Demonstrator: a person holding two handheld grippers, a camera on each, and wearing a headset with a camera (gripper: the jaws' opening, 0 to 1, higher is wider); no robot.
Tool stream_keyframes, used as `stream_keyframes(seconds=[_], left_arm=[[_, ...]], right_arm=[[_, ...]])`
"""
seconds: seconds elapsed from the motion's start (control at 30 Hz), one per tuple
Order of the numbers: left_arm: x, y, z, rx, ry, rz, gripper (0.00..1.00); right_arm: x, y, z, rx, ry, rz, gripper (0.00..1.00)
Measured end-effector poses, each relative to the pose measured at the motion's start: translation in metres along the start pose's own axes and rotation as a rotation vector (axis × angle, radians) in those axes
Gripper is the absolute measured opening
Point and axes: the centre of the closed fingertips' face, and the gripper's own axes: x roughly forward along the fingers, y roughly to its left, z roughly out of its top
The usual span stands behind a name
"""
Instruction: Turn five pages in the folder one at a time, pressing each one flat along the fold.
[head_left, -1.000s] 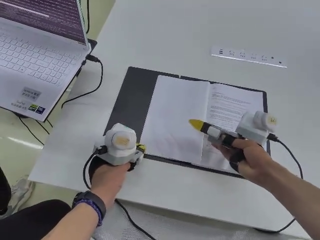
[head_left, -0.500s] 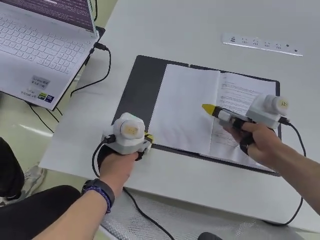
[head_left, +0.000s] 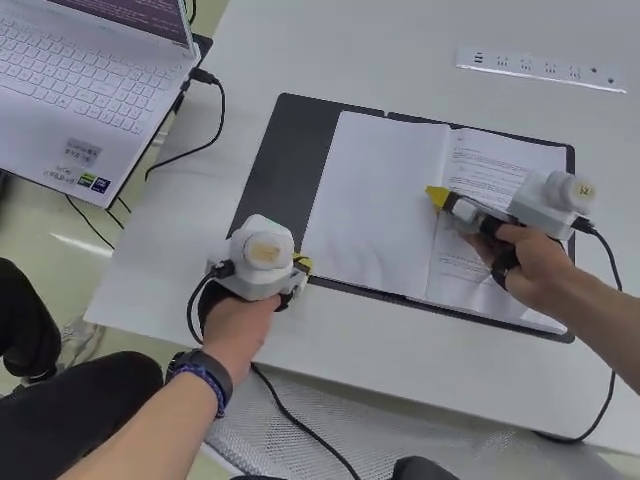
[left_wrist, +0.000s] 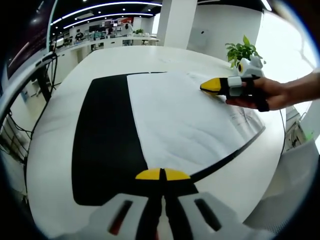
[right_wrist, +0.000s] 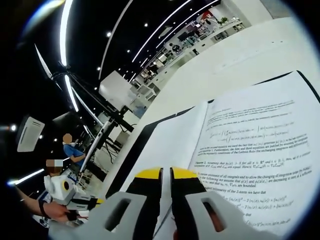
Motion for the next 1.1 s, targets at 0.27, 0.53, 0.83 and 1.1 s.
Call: stream_keyframes(seconds=[0.27, 0.53, 0.83, 1.1], left_arm=[[0.000, -0.001, 0.000, 0.018, 0.011, 0.005, 0.00], [0.001, 0.000, 0.000, 0.020, 0.019, 0.005, 0.00], [0.001, 0.001, -0.001, 0.021, 0.023, -0.002, 0.00], [0.001, 0.001, -0.001, 0.020, 0.018, -0.003, 0.00]], right_arm=[[0.006, -0.009, 0.005, 0.017, -0.022, -0.003, 0.00], [0.019, -0.024, 0.025, 0.070, -0.090, -0.028, 0.00], [0.025, -0.023, 0.041, 0.130, -0.161, -0.074, 0.00], [0.037, -0.038, 0.060, 0.169, -0.224, -0.098, 0.00]])
